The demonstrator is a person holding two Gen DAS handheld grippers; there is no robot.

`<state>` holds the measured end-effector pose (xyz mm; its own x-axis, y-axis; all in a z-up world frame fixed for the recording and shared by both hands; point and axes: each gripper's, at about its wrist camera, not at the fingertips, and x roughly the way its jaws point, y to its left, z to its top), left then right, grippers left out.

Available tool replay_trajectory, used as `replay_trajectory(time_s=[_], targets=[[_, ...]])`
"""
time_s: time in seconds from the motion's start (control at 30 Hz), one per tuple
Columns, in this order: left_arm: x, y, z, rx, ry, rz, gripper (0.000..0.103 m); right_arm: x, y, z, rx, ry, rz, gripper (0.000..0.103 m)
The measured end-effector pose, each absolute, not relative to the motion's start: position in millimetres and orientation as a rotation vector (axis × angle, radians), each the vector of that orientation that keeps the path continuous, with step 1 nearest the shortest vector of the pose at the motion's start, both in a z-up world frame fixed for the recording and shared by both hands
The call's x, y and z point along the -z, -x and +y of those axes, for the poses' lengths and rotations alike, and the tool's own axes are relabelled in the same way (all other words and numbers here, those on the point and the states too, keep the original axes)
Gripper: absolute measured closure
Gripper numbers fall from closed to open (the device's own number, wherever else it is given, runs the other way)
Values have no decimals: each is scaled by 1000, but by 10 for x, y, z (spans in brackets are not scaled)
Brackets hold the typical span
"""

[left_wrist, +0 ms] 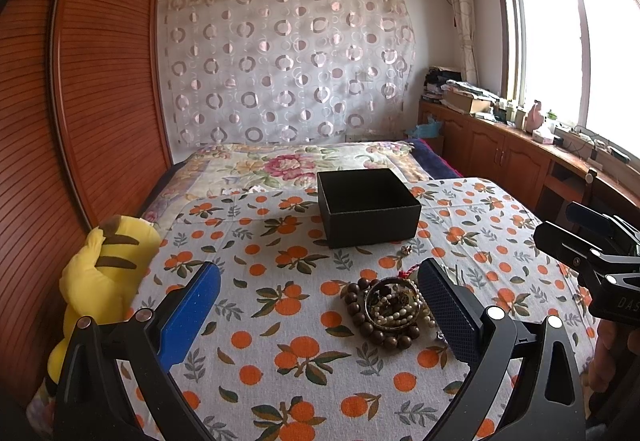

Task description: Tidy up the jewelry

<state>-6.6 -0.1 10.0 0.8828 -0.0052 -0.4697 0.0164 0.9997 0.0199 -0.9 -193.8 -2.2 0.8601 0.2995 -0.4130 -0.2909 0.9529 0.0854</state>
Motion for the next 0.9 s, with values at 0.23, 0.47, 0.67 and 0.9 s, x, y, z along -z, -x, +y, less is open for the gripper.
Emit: replay_trajectory(time_s=[0.23,0.47,0.67,0.9], targets=[[-101,69,-5,11,-24,489,8,31,9,-1936,-310,-21,437,2],[-97,70,-5,11,-24,488,8,33,9,-1935,-310,-21,437,2],[-88,72,-10,12,-23,485,8,24,13,-1936,-310,-22,436,2],[-67,81,-62,19,-26,478,8,15,10,-1927,-310,-20,433,2]])
